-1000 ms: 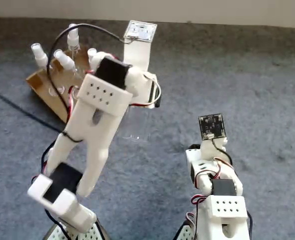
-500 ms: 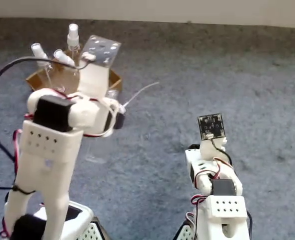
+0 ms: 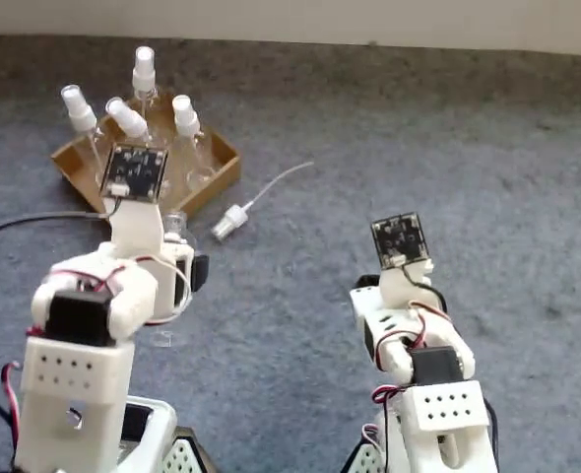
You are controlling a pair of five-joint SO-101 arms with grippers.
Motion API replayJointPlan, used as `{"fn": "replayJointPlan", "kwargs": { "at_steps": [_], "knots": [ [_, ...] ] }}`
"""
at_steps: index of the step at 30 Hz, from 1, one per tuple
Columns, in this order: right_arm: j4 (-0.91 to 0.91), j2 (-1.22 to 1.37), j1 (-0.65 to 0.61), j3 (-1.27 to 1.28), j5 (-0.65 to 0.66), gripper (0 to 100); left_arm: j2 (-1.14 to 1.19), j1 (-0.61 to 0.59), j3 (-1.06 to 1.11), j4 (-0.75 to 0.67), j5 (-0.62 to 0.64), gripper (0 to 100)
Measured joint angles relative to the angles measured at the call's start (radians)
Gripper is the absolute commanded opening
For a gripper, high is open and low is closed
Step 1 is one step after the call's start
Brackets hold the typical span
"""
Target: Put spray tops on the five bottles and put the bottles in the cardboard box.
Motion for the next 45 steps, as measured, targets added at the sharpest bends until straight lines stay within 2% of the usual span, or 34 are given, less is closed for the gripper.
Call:
{"fn": "replayJointPlan", "kwargs": {
  "at_steps": [8, 12, 18, 23, 28, 32, 36, 45],
  "knots": [
    [0.199, 0.029, -0.101, -0.281, 0.000, 1.0, -0.255, -0.009, 0.269, -0.213, 0.000, 3],
    [0.207, 0.183, -0.141, -0.385, 0.000, 1.0, -0.308, -0.014, 0.315, -0.238, 0.000, 3],
    [0.207, 0.509, -0.198, -0.569, -0.005, 1.0, -0.354, -0.144, 0.316, -0.239, 0.005, 3],
    [0.207, 0.744, -0.255, -0.747, -0.114, 1.0, -0.388, -0.183, 0.316, -0.239, 0.075, 3],
    [0.207, 0.959, -0.302, -0.941, -0.218, 1.0, -0.405, -0.235, 0.316, -0.239, 0.081, 3],
    [0.209, 1.122, -0.325, -1.086, -0.356, 1.3, -0.407, -0.272, 0.316, -0.239, 0.086, 3],
    [0.209, 1.250, -0.344, -1.194, -0.460, 9.8, -0.407, -0.273, 0.316, -0.239, 0.086, 3],
    [0.196, 1.410, -0.462, -1.257, -0.493, 21.3, -0.407, -0.273, 0.358, -0.270, 0.086, 3]
  ]
}}
